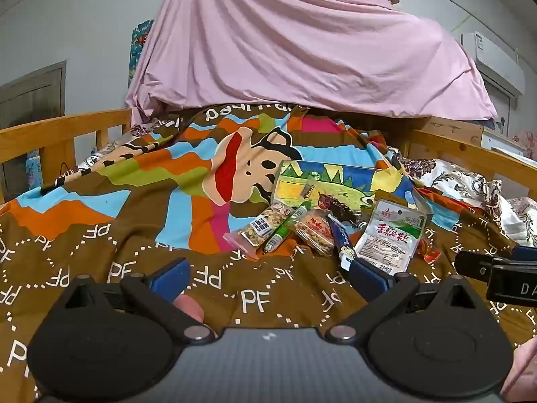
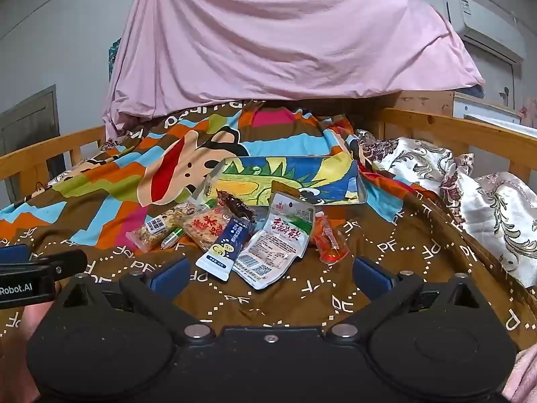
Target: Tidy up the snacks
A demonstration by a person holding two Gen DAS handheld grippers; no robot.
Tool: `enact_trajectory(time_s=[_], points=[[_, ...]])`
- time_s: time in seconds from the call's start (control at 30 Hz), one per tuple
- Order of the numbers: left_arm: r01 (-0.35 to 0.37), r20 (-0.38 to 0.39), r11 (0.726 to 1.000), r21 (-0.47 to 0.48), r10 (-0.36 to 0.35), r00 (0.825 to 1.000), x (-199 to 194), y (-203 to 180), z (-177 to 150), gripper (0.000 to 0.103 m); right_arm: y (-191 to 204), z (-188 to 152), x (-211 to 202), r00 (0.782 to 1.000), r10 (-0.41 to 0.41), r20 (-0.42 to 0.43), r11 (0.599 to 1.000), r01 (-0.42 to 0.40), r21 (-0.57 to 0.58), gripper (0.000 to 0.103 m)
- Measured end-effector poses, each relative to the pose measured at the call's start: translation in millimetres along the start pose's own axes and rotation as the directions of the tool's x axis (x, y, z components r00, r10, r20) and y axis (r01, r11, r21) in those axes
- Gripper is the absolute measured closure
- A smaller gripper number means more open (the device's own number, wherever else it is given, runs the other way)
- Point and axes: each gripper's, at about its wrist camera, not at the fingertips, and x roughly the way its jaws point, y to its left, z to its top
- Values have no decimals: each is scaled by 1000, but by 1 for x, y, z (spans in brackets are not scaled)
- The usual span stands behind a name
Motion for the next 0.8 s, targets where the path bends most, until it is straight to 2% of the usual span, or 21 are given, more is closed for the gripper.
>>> enact_trajectory(time_s=[0.8], points=[[3, -3, 1000, -3, -3, 1000, 0, 0, 0, 0, -1, 0, 0, 1000, 2, -6, 1000, -2, 7, 0]])
